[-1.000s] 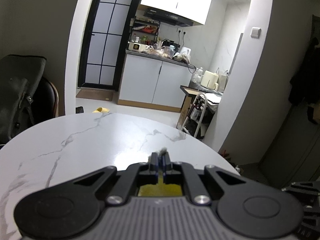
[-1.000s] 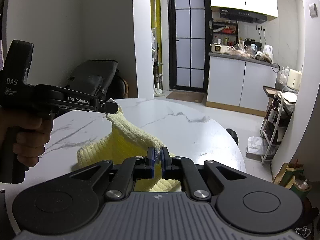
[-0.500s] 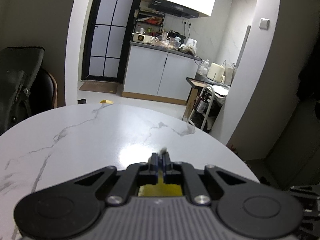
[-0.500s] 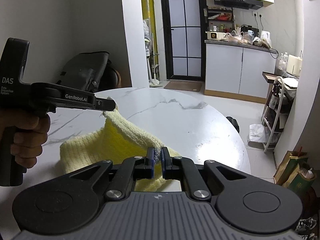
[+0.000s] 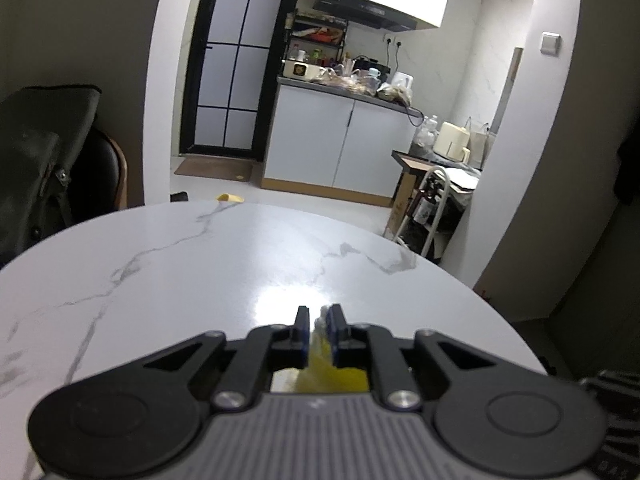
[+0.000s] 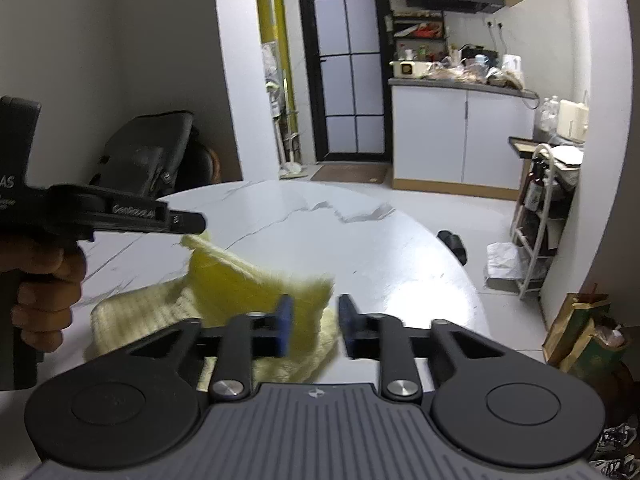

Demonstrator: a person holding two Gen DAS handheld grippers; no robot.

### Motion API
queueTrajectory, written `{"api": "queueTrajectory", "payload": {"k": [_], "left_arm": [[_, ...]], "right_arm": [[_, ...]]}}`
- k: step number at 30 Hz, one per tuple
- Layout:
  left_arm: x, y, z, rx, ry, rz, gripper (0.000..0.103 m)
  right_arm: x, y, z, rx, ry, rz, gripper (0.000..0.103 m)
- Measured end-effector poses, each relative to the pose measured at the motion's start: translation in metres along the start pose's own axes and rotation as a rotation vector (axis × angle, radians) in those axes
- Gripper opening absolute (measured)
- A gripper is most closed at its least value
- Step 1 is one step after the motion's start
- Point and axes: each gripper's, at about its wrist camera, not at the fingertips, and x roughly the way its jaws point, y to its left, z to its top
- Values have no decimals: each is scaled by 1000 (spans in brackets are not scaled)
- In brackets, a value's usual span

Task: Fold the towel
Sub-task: 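Lower the folded end onto the towel and open both grippers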

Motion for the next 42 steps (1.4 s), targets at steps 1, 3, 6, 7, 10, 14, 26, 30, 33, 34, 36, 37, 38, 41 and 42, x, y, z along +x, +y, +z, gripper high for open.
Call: {"api": "queueTrajectory", "payload": {"k": [1,3,6,7,10,14,26,30,33,34,36,37,38,41,42], "left_arm": [[0,1,1,-3,-1,3,11],[-2,3,2,-6,-3,10,14],[-6,7,5,-16,-7,19,20],[-7,8,6,-17,-10,20,21],[-14,7,9,-10,-28,27,26],[-20,5,8,1,-27,19,29],[-43,-3,-29,33,46,-17,29],[-53,-4,-35,42,54,-20,29],[-60,-5,-42,48,63,-21,29],[-61,-4,-43,50,65,-20,29],[-66,-4,-49,56,73,-15,29],[-68,-4,-51,57,77,-14,29],[-71,-5,-53,58,80,-13,29],[-78,-6,-58,60,89,-7,29],[-82,-6,-61,60,90,-6,29]], "right_arm": [[0,-1,0,3,0,-1,34],[1,-2,0,3,3,-6,34],[2,-1,-1,0,11,-4,34],[2,-1,-2,-3,13,-3,34],[0,2,-4,-10,19,1,34],[-5,6,-5,-14,23,3,34],[-20,22,-19,-28,48,25,34],[-25,31,-27,-34,63,38,34],[-26,33,-28,-35,65,36,34],[-26,33,-28,-36,65,34,34],[-27,34,-28,-37,65,32,34],[-27,34,-28,-37,65,31,34],[-27,35,-28,-37,65,29,34],[-28,36,-28,-38,65,26,34],[-28,36,-28,-39,65,25,34]]}}
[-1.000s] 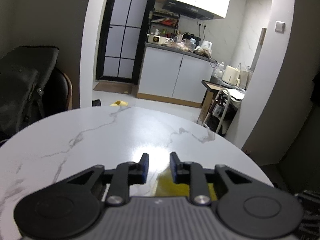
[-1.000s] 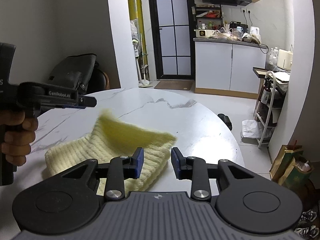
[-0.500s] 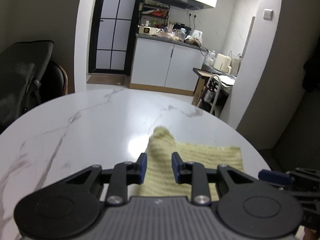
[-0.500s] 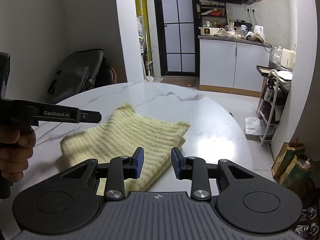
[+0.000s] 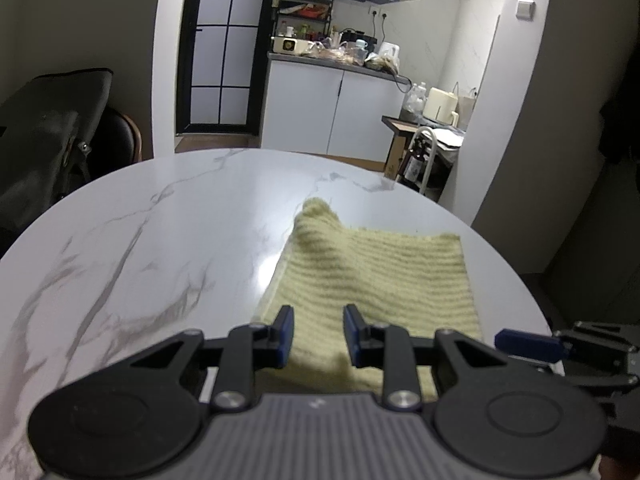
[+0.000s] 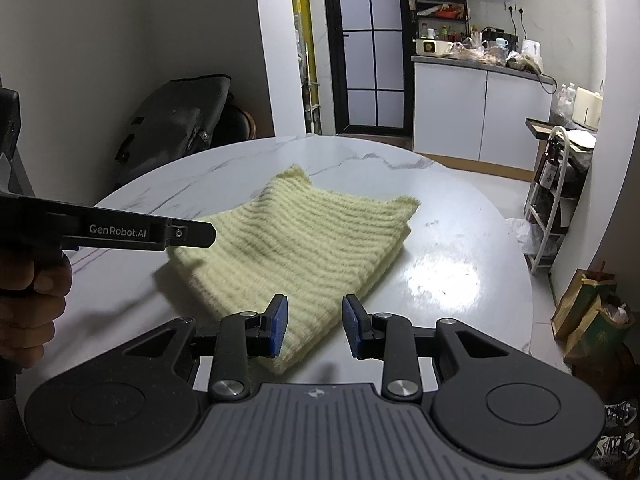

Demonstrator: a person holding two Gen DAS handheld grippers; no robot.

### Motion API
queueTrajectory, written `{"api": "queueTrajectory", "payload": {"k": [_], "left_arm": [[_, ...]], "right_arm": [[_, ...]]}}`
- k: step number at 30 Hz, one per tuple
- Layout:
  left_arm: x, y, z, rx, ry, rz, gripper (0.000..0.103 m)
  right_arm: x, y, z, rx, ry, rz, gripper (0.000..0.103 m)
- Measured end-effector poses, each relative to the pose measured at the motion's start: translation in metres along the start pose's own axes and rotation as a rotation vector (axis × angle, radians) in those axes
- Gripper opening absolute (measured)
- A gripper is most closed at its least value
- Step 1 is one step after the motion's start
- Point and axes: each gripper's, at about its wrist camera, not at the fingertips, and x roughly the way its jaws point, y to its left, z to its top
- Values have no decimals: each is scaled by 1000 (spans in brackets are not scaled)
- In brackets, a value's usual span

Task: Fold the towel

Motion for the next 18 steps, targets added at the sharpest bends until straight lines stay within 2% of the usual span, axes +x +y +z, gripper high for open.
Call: {"api": "queueTrajectory", "payload": {"k": [5,9,18], "left_arm": [[-11,-2,-11,14,2,13,31],[-19,-4,-21,34,9,30,39],[-34,2,-39,8,17,51,42]], "right_arm": [[-1,2,0,-2,0,-6,34],[-2,4,-1,-3,0,-11,34],[-4,7,-1,-6,1,-22,34]]}}
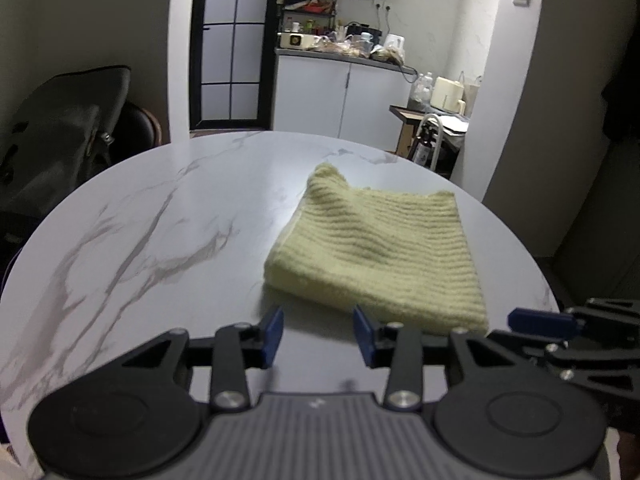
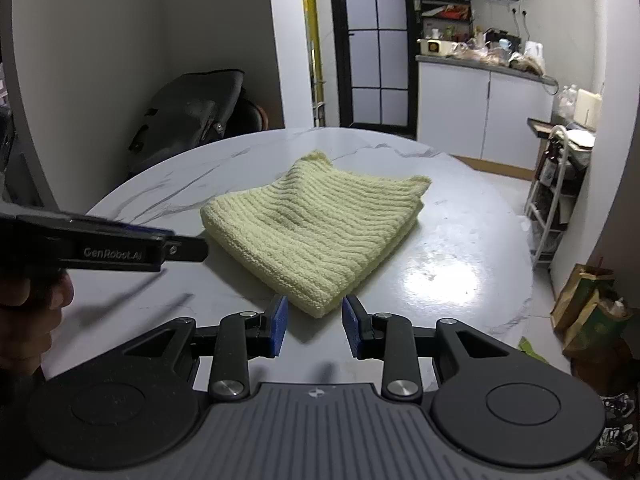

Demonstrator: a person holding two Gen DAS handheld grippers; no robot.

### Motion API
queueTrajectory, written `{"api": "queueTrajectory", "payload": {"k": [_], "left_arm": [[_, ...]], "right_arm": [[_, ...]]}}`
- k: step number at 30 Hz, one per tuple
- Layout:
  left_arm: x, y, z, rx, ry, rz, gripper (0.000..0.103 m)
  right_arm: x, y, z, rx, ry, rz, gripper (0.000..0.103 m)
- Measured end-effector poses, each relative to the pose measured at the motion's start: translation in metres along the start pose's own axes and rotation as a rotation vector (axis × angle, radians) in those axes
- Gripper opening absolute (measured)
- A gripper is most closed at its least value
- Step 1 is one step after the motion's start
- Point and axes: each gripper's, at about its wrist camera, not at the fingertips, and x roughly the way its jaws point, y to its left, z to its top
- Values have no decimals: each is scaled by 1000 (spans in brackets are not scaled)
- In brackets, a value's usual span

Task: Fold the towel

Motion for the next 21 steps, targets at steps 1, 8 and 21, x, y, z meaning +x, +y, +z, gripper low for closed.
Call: {"api": "queueTrajectory", "payload": {"k": [1,8,21], "left_arm": [[-1,0,-1,-3,1,2,43],[-11,7,-7,-43,0,-5,56],[-44,7,-9,-39,-125,-1,103]], "right_arm": [[0,0,0,0,0,-1,34],[-2,3,0,-3,0,-10,46],[-5,8,-1,-7,1,-26,102]]}}
